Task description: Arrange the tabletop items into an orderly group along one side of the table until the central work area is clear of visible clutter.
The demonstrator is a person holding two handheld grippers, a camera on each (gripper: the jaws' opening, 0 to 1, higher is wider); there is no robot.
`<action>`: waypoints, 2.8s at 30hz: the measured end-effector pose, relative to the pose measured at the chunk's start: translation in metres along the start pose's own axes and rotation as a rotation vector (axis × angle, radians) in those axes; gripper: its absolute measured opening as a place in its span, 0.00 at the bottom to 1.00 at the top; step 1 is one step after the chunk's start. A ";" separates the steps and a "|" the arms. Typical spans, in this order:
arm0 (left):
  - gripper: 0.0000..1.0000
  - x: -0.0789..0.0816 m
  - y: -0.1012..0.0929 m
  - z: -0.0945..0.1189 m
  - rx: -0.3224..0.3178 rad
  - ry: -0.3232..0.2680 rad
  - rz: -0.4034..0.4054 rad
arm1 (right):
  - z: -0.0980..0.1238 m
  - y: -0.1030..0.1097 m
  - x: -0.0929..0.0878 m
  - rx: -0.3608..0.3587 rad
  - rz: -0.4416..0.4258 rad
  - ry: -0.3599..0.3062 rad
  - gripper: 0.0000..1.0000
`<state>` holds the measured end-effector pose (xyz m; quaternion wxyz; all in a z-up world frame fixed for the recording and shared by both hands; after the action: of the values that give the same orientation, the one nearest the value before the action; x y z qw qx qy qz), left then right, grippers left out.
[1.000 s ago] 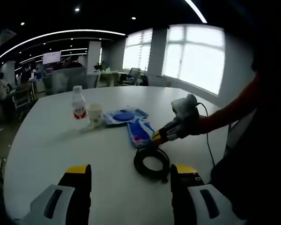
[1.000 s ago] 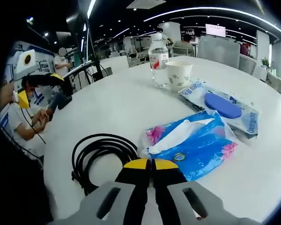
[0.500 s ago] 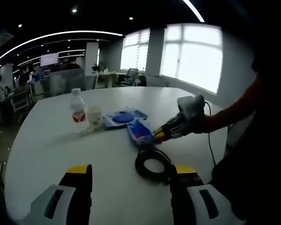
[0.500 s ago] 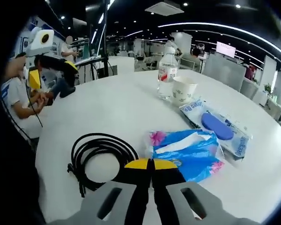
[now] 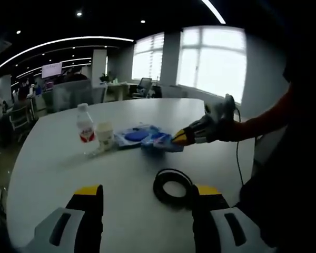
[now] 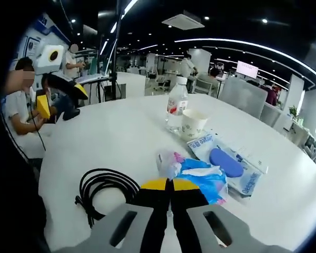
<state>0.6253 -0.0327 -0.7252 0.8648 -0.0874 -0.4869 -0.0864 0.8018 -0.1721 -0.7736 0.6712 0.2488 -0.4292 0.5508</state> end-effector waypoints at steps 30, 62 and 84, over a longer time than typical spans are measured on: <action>0.84 0.038 0.025 -0.004 -0.030 -0.121 0.027 | 0.067 -0.098 0.041 -0.250 -0.015 -0.056 0.00; 0.99 0.028 0.015 -0.013 -0.090 -0.042 -0.044 | 0.049 -0.199 -0.030 -0.584 -0.227 0.192 0.00; 0.98 0.027 0.035 -0.034 -0.097 -0.001 -0.024 | -0.003 -0.205 -0.062 -0.636 -0.423 0.205 0.00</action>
<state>0.6753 -0.0079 -0.7216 0.8582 -0.1232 -0.4835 -0.1203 0.9960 -0.2577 -0.7992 0.8528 0.0550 -0.4485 0.2618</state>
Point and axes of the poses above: the point that each gripper's makers call its tool centre point, and the gripper's own axes: z roughly backward along the fingers, y roughly to its left, x roughly out of its top, the point moved 2 cm from there along z, roughly backward along the fingers, and after that the axes turned 1 degree about y, right-handed, at the moved point
